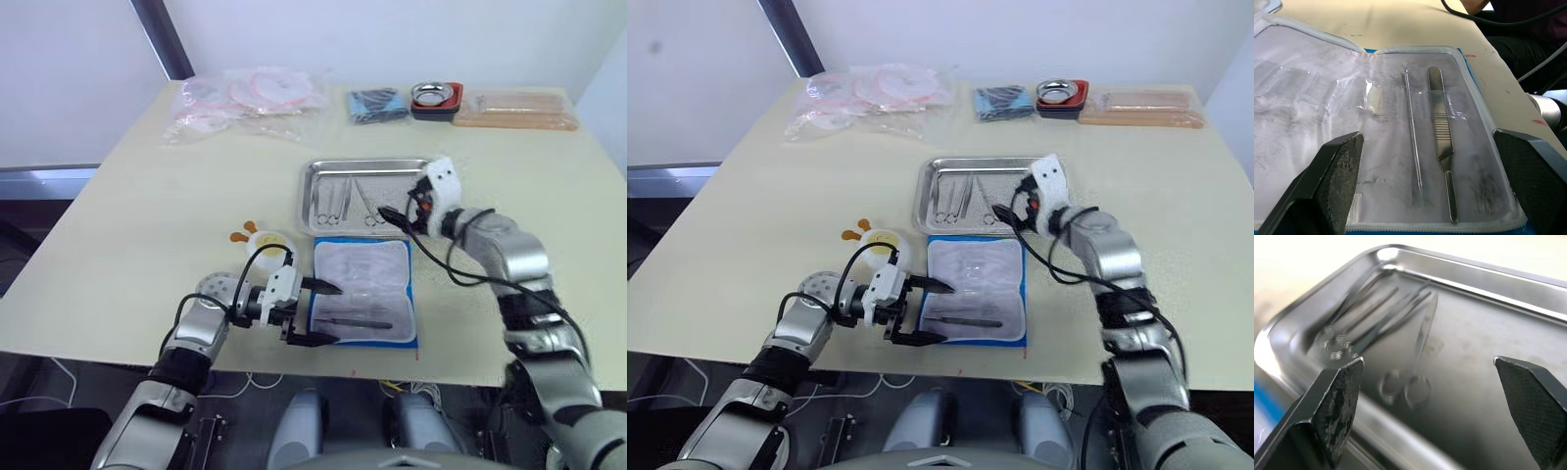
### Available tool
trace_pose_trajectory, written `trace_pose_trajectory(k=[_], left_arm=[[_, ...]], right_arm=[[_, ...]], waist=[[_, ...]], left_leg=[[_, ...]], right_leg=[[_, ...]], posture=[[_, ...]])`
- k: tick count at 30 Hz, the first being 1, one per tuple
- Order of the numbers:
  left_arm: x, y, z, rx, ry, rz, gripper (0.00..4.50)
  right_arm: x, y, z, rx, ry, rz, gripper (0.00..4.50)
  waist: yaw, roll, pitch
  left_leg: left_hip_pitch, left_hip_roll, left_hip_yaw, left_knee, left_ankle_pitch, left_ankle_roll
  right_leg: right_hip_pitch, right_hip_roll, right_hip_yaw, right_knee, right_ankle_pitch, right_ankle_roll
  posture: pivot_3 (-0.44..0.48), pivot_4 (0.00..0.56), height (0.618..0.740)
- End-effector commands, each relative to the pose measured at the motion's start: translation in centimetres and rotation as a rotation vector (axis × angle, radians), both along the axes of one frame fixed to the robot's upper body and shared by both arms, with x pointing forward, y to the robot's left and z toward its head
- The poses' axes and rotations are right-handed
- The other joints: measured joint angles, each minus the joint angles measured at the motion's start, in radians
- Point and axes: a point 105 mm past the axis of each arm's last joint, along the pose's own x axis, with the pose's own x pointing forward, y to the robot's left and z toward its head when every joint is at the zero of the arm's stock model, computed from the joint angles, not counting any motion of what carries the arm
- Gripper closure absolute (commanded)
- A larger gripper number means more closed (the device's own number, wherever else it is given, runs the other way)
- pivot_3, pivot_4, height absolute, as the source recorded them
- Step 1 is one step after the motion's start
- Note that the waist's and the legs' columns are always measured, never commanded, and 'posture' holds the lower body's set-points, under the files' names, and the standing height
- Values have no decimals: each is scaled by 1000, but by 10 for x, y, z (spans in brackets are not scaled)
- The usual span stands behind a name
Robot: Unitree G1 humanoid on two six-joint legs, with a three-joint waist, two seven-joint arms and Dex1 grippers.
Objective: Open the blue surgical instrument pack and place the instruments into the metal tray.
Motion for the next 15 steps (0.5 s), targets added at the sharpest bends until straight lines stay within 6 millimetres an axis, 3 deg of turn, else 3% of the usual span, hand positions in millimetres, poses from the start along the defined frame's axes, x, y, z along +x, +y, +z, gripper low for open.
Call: trace_pose_trajectory(k=[1, 15], left_arm=[[-3, 7, -30, 94, 108, 47, 0], [-1, 7, -30, 99, 108, 28, 0]], right_arm=[[-34, -5, 18, -23, -127, 188, 32], [-124, -66, 36, -65, -157, 495, 32]], waist=[[-1, 0, 0], [3, -1, 1]], left_leg=[[0, 0, 1, 0, 0, 0], [1, 0, 1, 1, 0, 0]], right_leg=[[0, 0, 1, 0, 0, 1], [2, 1, 2, -2, -3, 4]], posture=[[0, 150, 740], [0, 150, 740]])
